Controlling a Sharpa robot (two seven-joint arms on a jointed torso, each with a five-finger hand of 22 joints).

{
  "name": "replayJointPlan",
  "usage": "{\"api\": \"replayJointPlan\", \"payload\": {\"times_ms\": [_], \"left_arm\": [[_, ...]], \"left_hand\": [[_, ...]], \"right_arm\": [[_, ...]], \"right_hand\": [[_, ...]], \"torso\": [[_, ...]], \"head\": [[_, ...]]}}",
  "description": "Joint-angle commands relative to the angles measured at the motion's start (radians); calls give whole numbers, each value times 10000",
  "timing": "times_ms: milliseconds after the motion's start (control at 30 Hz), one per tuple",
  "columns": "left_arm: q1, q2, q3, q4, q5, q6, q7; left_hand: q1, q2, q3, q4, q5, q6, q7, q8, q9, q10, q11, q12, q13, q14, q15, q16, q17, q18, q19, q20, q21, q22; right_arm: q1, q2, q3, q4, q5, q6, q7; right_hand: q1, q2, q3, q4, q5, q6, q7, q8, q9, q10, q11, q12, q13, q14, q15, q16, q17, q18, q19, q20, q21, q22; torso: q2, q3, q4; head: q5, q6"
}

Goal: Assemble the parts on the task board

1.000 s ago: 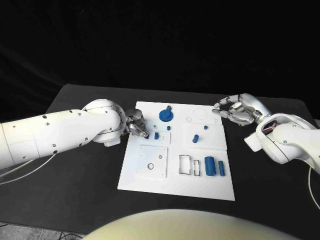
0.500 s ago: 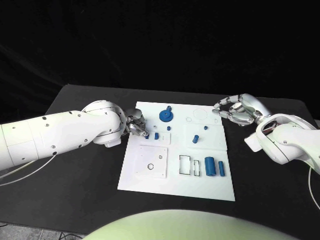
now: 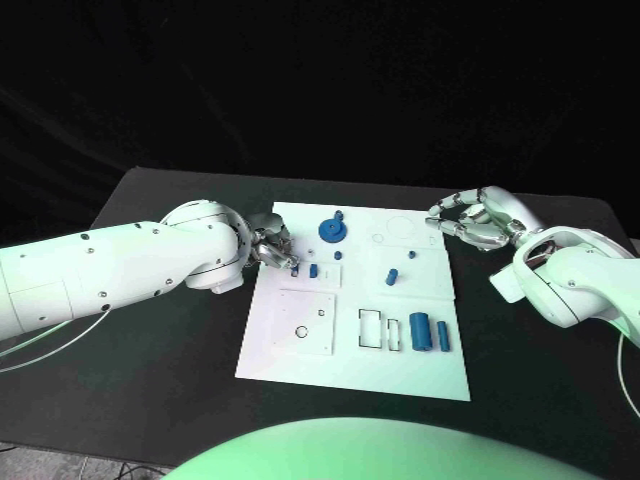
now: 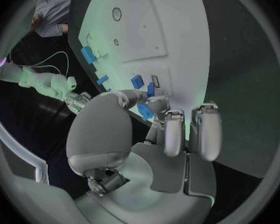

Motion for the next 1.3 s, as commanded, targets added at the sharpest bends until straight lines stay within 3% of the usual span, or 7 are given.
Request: {"api": "replayJointPlan", "payload": {"times_ms": [33, 1300], "left_arm": [[-2, 5, 4, 29, -37, 87, 130], [-5, 182, -32, -182, -659, 815, -38]], "left_hand": [[-42, 37, 1897, -1821, 67, 205, -179, 47, 330, 60, 22, 66, 4, 1069, -66, 54, 2608, -164, 169, -67, 55, 518], [-38, 2, 1944, -1861, 65, 214, -187, 59, 345, 58, 10, 24, -53, 1070, -81, 56, 2611, -169, 183, -82, 70, 547]], "right_arm": [[-7, 3, 0, 4, -41, 64, 52], [-8, 14, 0, 13, -40, 44, 84]], "right_hand": [[44, 41, -3, 48, 62, -65, -5, 38, 10, 320, -101, 9, 1675, 1044, -100, 42, 2631, 157, 639, -84, -53, 2056], [44, 41, -3, 48, 62, -65, -5, 38, 10, 320, -101, 9, 1675, 1044, -100, 42, 2631, 157, 639, -84, -53, 2056]], "torso": [[-1, 0, 3], [-1, 5, -1]], "head": [[5, -8], [2, -75]]}}
